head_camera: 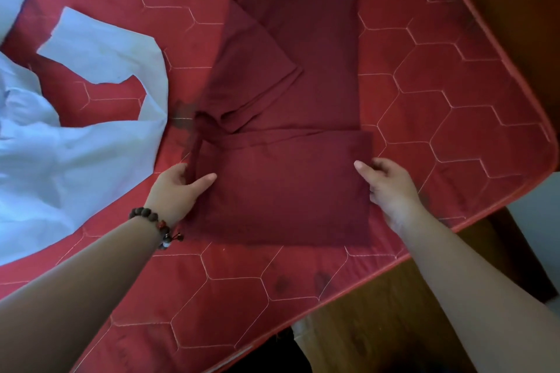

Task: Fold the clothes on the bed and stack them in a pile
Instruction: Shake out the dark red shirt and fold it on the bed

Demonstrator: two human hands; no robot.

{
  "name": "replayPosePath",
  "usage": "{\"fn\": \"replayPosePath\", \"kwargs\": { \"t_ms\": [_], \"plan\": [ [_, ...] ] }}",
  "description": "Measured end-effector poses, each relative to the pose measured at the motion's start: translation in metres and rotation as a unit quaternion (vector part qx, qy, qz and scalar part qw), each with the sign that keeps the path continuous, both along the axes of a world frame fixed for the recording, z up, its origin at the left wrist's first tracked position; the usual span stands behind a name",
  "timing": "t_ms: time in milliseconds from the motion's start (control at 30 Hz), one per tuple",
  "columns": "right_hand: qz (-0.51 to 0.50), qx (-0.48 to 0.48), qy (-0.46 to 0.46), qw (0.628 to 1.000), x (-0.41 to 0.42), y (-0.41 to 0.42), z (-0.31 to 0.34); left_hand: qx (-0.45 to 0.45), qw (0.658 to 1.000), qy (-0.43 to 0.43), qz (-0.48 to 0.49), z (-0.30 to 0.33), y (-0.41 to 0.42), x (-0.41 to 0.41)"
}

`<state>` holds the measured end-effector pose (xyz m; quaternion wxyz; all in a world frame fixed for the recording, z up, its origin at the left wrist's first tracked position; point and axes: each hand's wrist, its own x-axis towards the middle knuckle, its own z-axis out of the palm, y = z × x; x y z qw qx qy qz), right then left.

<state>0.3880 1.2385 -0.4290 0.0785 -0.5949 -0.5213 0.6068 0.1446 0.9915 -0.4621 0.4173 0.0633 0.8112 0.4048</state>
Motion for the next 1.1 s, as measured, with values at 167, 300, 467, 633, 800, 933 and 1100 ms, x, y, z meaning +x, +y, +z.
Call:
{"fn": "replayPosePath", "kwargs": {
  "t_ms": [167, 300, 467, 633, 800, 933, 1100],
  "plan": [
    [0.009, 0.028, 0.012, 0.999, -0.028, 0.015, -0.006, 0.029, 0.994, 0.110, -0.001, 0.004, 0.023, -0.004],
    [-0.035, 0.157, 0.056, 0.985, -0.031, 0.028, -0.004, 0.116, 0.989, 0.083, 0.033, 0.019, 0.032, -0.014],
    [0.046, -0.031, -0.009, 0.998, -0.032, 0.022, -0.014, 0.021, 0.999, 0.048, 0.014, 0.013, 0.036, -0.018],
    [0.068, 0.092, -0.009, 0.993, -0.038, 0.028, 0.001, 0.061, 0.993, 0.101, -0.031, 0.040, 0.047, -0.017],
    [0.074, 0.193, 0.081, 0.975, -0.070, 0.065, 0.042, 0.182, 0.980, 0.083, -0.008, 0.085, 0.083, -0.060],
    [0.050, 0.203, 0.110, 0.972, -0.127, 0.122, 0.049, 0.186, 0.979, 0.070, 0.036, 0.072, 0.139, -0.119],
    [0.096, 0.108, -0.041, 0.989, -0.165, 0.152, -0.006, 0.044, 0.998, 0.028, 0.045, 0.017, 0.185, -0.150]
  ]
}}
